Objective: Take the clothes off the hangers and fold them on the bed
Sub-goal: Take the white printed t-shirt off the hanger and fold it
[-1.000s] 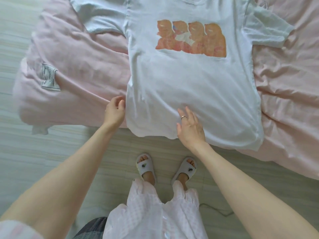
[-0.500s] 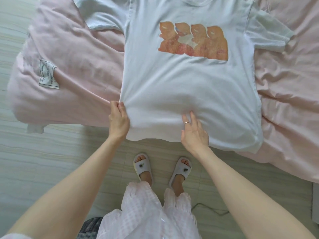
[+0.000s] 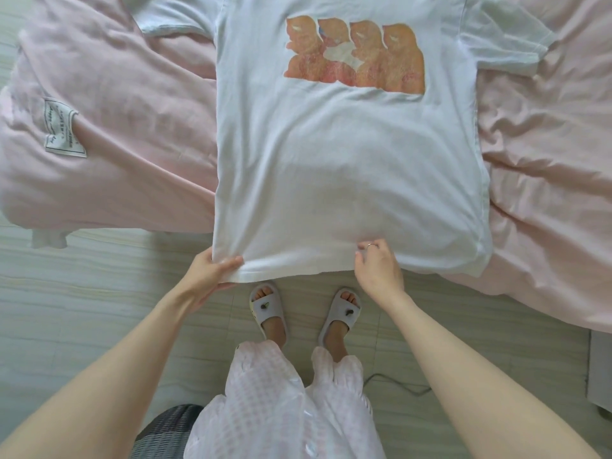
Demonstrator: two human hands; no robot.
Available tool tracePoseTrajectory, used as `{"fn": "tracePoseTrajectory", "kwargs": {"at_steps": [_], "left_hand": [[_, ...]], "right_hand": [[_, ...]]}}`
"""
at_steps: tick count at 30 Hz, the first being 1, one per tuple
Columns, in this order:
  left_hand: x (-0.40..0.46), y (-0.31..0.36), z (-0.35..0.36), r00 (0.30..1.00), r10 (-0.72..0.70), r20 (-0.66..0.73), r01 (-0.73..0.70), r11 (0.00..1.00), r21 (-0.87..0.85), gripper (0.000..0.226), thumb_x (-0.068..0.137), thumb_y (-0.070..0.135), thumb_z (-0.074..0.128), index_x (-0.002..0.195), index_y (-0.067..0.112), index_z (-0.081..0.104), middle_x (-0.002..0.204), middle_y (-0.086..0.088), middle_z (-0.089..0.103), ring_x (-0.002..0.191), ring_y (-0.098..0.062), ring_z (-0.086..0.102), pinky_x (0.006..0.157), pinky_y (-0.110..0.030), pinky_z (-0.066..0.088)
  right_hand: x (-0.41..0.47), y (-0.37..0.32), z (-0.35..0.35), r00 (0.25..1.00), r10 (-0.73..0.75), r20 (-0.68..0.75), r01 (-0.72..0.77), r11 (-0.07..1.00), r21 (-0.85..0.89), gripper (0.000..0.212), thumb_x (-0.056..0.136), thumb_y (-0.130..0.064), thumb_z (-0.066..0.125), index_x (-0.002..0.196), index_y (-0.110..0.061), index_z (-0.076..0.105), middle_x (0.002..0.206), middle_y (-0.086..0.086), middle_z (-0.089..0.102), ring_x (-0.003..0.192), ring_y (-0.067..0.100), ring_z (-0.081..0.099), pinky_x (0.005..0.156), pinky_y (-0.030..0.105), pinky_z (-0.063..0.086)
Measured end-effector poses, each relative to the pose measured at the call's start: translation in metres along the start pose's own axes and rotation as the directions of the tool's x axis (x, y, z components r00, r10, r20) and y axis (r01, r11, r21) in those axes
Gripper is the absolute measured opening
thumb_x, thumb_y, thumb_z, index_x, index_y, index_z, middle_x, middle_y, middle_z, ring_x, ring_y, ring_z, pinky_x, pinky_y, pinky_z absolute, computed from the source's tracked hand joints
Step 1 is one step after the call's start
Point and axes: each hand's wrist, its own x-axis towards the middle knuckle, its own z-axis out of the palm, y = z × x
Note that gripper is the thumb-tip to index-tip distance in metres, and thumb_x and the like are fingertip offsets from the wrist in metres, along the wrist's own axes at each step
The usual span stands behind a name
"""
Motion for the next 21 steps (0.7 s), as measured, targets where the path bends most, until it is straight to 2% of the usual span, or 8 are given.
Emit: {"fn": "tracePoseTrajectory", "kwargs": {"at_steps": [4,7,10,13,14,16,19,21], "left_hand": [[0.007,-0.005,0.011,0.988,-0.085,-0.132,0.074,0.994,-0.086,0.022,0.089,-0.002,0.058,0.111,-0.003,0.053,0.097,-0.009,0.06,0.081,-0.021,0.059,0.058,-0.023,0.058],[0.015,-0.013,0.016,0.939,-0.178,-0.293,0.112,0.967,-0.227,0.028,0.089,-0.001,0.059,0.115,-0.006,0.052,0.088,-0.007,0.057,0.073,-0.017,0.056,0.054,-0.019,0.055],[0.014,-0.024,0.025,0.896,-0.228,-0.38,0.129,0.955,-0.269,0.034,0.092,0.009,0.058,0.123,-0.001,0.052,0.085,-0.001,0.056,0.075,-0.013,0.054,0.063,-0.021,0.046],[0.008,-0.026,0.036,0.88,-0.226,-0.418,0.097,0.946,-0.308,0.035,0.095,0.013,0.052,0.129,0.005,0.048,0.1,-0.002,0.059,0.09,-0.017,0.057,0.086,-0.033,0.042],[0.007,-0.025,0.042,0.875,-0.228,-0.426,0.069,0.932,-0.356,0.035,0.096,0.011,0.05,0.13,0.004,0.046,0.106,-0.005,0.057,0.093,-0.02,0.057,0.095,-0.04,0.042],[0.005,-0.024,0.049,0.863,-0.229,-0.451,-0.003,0.89,-0.457,0.035,0.097,0.004,0.046,0.131,-0.001,0.043,0.104,-0.01,0.057,0.087,-0.022,0.059,0.101,-0.047,0.042],[0.002,-0.023,0.062,0.832,-0.229,-0.506,-0.086,0.847,-0.525,0.028,0.096,-0.001,0.045,0.124,0.002,0.045,0.089,-0.006,0.057,0.078,-0.018,0.059,0.096,-0.047,0.047],[-0.004,-0.022,0.073,0.796,-0.228,-0.56,-0.11,0.856,-0.505,0.025,0.097,0.0,0.045,0.121,0.003,0.046,0.089,-0.006,0.056,0.077,-0.017,0.059,0.091,-0.046,0.049]], "right_hand": [[0.006,0.028,-0.008,0.941,0.325,-0.092,-0.285,0.91,0.303,0.036,0.1,-0.025,0.035,0.113,-0.003,0.06,0.122,0.017,0.054,0.109,0.031,0.051,0.085,0.032,0.038],[0.014,0.053,-0.029,0.839,0.479,-0.258,-0.382,0.856,0.348,0.032,0.097,-0.023,0.04,0.113,-0.001,0.057,0.125,0.021,0.05,0.116,0.036,0.047,0.093,0.039,0.037],[0.023,0.082,-0.056,0.732,0.575,-0.365,-0.469,0.815,0.342,0.039,0.095,-0.024,0.044,0.127,-0.003,0.047,0.135,0.019,0.041,0.125,0.036,0.039,0.097,0.047,0.034],[0.03,0.109,-0.075,0.782,0.531,-0.328,-0.471,0.847,0.248,0.055,0.094,-0.028,0.047,0.141,-0.005,0.03,0.142,0.018,0.031,0.131,0.037,0.031,0.1,0.052,0.031],[0.033,0.12,-0.08,0.802,0.524,-0.287,-0.463,0.849,0.255,0.06,0.093,-0.03,0.049,0.143,-0.006,0.027,0.144,0.018,0.03,0.132,0.037,0.03,0.101,0.052,0.03],[0.038,0.137,-0.083,0.812,0.553,-0.183,-0.475,0.81,0.344,0.065,0.09,-0.034,0.055,0.142,-0.004,0.029,0.144,0.019,0.033,0.132,0.037,0.033,0.103,0.05,0.031],[0.04,0.158,-0.082,0.843,0.53,-0.091,-0.441,0.778,0.448,0.038,0.087,-0.029,0.059,0.112,0.0,0.056,0.121,0.021,0.057,0.113,0.037,0.052,0.091,0.039,0.042],[0.032,0.168,-0.081,0.861,0.503,-0.074,-0.418,0.784,0.458,0.023,0.09,-0.023,0.056,0.093,0.0,0.059,0.107,0.023,0.061,0.101,0.036,0.055,0.081,0.035,0.04]]}}
